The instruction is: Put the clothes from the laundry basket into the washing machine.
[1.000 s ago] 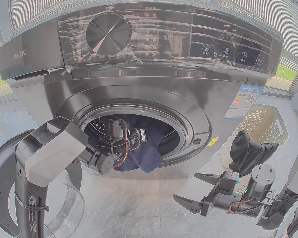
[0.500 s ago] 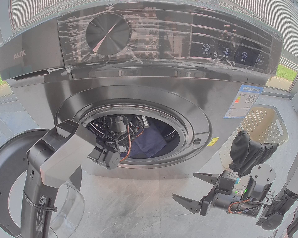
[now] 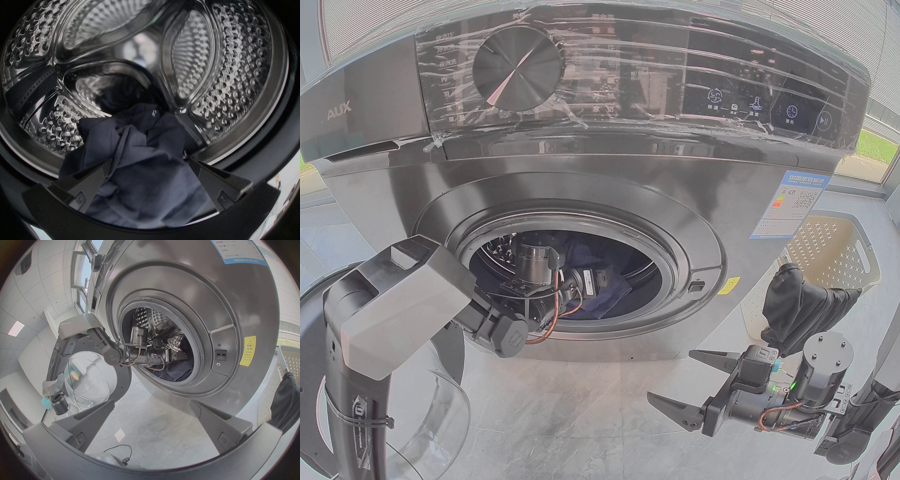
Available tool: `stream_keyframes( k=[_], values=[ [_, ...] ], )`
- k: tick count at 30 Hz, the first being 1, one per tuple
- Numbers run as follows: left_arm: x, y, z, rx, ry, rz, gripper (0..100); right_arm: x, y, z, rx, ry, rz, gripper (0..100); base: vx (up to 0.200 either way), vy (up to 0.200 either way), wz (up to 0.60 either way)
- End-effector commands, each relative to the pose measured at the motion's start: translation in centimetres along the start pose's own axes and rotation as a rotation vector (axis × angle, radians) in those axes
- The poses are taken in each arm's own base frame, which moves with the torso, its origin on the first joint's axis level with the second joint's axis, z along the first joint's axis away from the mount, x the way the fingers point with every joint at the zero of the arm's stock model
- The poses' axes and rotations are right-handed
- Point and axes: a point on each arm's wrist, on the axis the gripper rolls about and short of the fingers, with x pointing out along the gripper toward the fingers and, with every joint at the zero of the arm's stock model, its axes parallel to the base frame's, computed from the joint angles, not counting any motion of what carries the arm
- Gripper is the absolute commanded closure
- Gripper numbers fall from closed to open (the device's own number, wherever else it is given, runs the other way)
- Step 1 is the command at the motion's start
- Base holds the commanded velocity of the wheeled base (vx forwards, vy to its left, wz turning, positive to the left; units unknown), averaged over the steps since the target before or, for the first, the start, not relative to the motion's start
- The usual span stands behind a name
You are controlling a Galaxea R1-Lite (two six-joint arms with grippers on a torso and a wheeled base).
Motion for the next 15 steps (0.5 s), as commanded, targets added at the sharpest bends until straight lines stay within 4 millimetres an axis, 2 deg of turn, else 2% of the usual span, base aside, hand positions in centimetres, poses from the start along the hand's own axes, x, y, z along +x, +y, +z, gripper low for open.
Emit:
stream_keyframes(
  k=[1, 5, 14, 15],
  values=[
    [-1.9, -0.2, 0.3, 0.028, 0.049, -0.015, 0, 0.0, 0.0, -0.1, 0.0, 0.003, 0.0, 0, 0.0, 0.0, 0.0],
    [-2.4, 0.2, -1.8, 0.07, 0.122, -0.012, 0, 0.0, 0.0, -0.1, 0.0, 0.003, 0.002, 0, 0.0, 0.0, 0.0],
    [-1.5, 0.8, -3.7, 0.085, 0.156, 0.0, 0, 0.1, 0.0, -0.1, 0.0, 0.006, 0.002, 0, 0.0, 0.0, 0.0],
    [-1.4, 0.8, -3.6, 0.085, 0.153, 0.0, 100, 0.1, 0.0, -0.1, 0.002, 0.006, 0.002, 0, 0.0, 0.0, 0.0]
  ],
)
